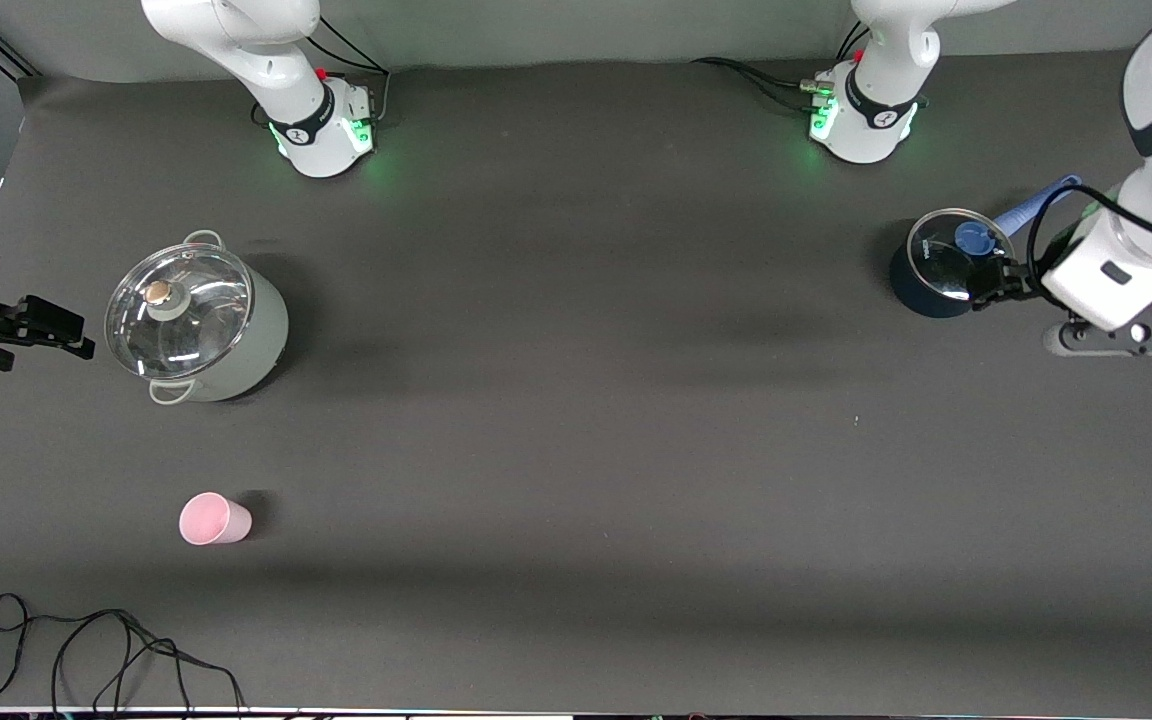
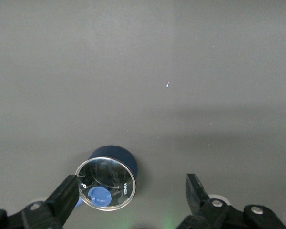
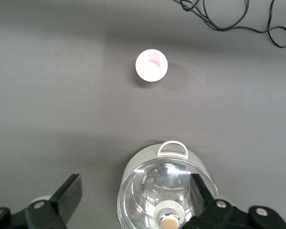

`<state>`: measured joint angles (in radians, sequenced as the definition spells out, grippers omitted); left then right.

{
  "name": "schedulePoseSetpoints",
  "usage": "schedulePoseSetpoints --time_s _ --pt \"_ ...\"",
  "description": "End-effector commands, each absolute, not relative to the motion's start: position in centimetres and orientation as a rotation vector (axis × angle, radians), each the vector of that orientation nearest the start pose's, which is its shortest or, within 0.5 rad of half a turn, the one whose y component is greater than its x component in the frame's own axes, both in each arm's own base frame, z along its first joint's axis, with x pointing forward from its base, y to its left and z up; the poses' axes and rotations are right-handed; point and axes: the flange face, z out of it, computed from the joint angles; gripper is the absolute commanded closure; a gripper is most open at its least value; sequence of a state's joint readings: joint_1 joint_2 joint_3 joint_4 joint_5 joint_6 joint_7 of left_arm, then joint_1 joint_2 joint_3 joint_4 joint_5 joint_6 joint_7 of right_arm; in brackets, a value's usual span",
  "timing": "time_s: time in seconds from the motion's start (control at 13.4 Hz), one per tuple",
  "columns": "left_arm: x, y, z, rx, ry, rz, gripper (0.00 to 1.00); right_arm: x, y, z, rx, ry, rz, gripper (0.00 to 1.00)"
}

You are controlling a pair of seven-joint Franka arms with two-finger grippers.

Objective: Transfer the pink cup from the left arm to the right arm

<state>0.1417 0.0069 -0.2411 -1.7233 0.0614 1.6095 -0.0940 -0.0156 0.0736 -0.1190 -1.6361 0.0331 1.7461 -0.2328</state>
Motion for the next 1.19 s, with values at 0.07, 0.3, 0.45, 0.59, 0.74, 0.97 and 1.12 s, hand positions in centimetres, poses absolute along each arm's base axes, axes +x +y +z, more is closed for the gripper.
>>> schedulePoseSetpoints --time_s 0.07,0.3,0.45,0.59,0.74,0.97,1.12 --pt "54.2 -1.4 56.3 -3.113 0.078 0.124 0.0 57.6 -7.1 57.8 -3.13 -0.102 -0.105 0.0" --pt "55.6 -1.7 57.7 -3.134 0.073 0.091 0.0 57.4 -6.8 59.6 -3.12 -0.035 -0.128 0.0" --pt "56.3 -2.6 58.2 -3.133 0.104 0.087 0.0 57.4 -6.7 59.8 -3.121 -0.047 -0.125 0.0" --pt "55.9 -3.0 57.7 -3.128 0.094 0.143 0.0 57.4 -6.7 60.1 -3.122 -0.057 -0.13 0.0" --pt "56.2 -2.9 57.0 -3.123 0.101 0.177 0.0 57.4 -6.7 60.1 -3.122 -0.057 -0.13 0.0" --pt "56.1 -2.7 57.3 -3.12 0.123 0.17 0.0 57.5 -6.2 60.1 -3.121 -0.066 -0.132 0.0" --pt "56.1 -2.6 57.2 -3.121 0.116 0.182 0.0 57.5 -5.7 60.2 -3.124 -0.086 -0.134 0.0"
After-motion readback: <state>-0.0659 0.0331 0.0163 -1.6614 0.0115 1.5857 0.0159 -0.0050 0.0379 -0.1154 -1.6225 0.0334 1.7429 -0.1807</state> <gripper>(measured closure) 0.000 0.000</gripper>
